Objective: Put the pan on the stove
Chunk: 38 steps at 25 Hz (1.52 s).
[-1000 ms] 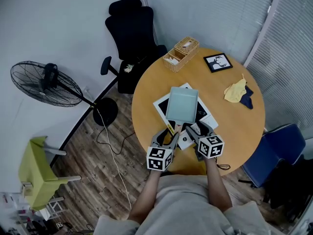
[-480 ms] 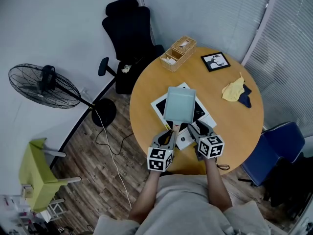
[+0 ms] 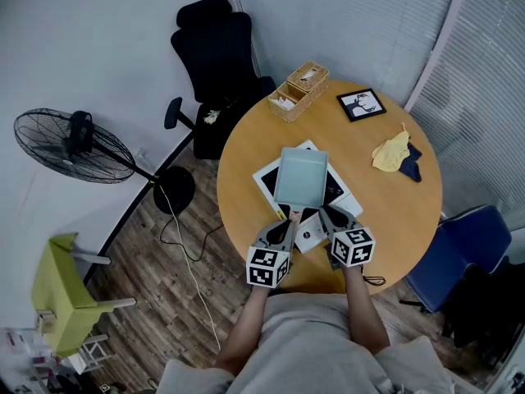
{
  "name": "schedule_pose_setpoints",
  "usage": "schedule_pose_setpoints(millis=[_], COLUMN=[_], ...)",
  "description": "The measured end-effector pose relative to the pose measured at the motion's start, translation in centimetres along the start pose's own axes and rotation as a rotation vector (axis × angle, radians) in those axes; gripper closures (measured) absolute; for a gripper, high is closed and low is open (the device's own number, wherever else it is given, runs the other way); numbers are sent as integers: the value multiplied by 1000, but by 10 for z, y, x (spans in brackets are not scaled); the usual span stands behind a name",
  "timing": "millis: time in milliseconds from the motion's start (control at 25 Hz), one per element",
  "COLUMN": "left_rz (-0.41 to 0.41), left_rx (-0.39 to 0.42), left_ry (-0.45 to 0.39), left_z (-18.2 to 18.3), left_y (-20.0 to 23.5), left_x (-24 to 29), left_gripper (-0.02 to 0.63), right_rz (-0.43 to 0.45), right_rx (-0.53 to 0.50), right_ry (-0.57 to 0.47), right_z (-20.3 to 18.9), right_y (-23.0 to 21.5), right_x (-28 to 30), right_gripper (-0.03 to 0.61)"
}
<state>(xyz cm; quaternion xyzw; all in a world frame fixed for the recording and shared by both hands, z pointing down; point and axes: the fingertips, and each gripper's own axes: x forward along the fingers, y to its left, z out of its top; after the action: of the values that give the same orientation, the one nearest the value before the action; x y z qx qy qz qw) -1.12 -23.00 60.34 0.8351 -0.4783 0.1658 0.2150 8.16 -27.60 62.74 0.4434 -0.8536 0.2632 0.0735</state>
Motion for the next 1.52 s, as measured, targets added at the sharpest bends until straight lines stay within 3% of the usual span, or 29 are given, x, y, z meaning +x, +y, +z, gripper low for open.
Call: schedule_pose_setpoints(millis=[1520], left_rz=[-13], left_rx=[-28], left_ry=[4], left_z=[-7], left_y=[4], left_x=[-1], left_gripper=[584], right_rz=[-33], right_rx=[-47], right_ry=[24], right_z=[-1], right_y=[0], right_x=[-1], right_gripper=[552])
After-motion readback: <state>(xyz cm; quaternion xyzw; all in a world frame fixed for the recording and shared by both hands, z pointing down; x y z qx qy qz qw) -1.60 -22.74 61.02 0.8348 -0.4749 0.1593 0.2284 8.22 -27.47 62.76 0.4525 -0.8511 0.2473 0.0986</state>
